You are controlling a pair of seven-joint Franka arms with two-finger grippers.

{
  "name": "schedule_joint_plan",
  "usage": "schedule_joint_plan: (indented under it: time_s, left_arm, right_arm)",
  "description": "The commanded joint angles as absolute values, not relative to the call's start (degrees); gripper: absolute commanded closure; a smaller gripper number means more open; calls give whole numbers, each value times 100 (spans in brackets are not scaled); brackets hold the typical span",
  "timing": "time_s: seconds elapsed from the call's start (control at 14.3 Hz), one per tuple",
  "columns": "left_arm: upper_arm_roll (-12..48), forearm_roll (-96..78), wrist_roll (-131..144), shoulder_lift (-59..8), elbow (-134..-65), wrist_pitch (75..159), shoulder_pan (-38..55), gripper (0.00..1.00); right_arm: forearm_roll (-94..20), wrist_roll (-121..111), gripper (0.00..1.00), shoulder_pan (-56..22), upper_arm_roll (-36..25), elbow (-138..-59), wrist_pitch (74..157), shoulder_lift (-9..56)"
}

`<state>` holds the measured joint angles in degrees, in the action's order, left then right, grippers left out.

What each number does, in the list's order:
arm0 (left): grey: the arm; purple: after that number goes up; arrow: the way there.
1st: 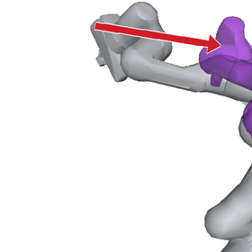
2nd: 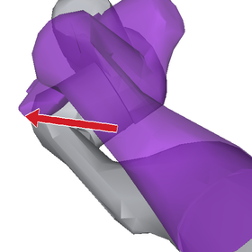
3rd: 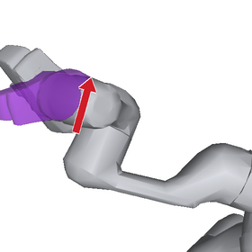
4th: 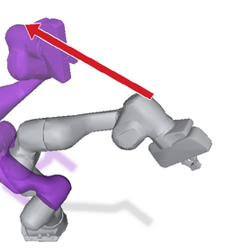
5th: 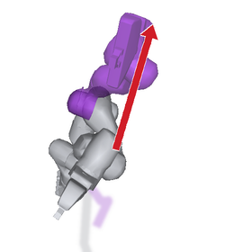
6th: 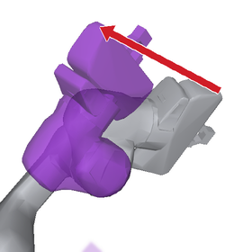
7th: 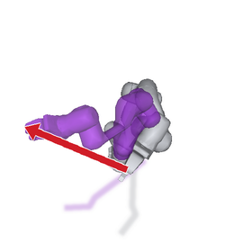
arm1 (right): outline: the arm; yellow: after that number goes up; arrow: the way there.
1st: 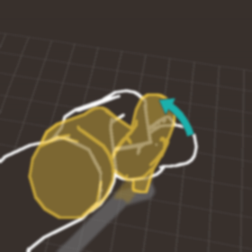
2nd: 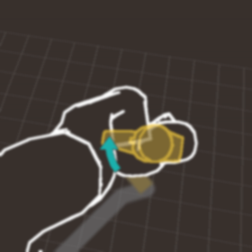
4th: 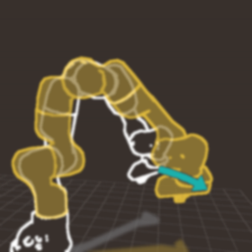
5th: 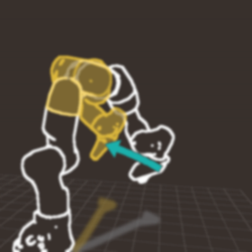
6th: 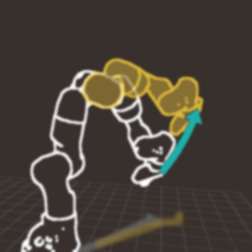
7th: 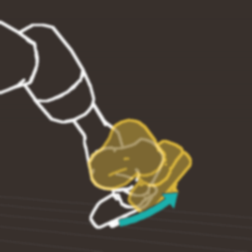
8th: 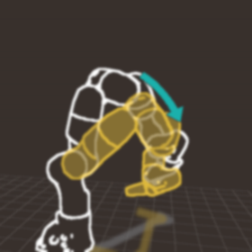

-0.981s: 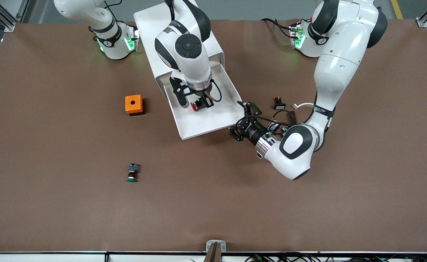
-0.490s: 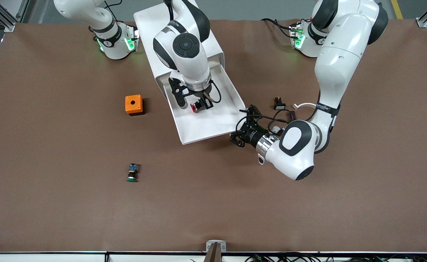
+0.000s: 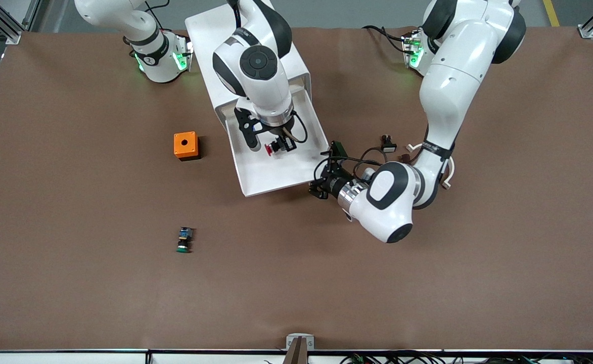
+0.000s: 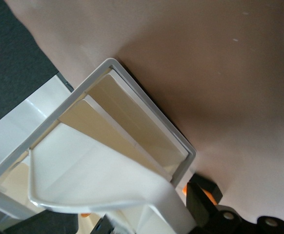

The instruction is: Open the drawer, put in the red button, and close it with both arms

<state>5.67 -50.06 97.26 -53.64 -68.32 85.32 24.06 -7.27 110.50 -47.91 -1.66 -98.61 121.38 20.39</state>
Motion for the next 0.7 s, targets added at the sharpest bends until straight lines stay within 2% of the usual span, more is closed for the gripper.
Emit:
schedule_joint_plan:
  time_s: [0.0,0.63]
  left_arm:
    - [571,-4992,9868,-5528,-6855,8631,2619,0]
    - [580,-5633,11776,-5818,-6864,8148,2619,0]
  right_arm:
    - [-765,11127,100,-4764,-141,-9773,12103,2057]
    - [-756,11127,100,-4764,-141,-9773,12102,2057]
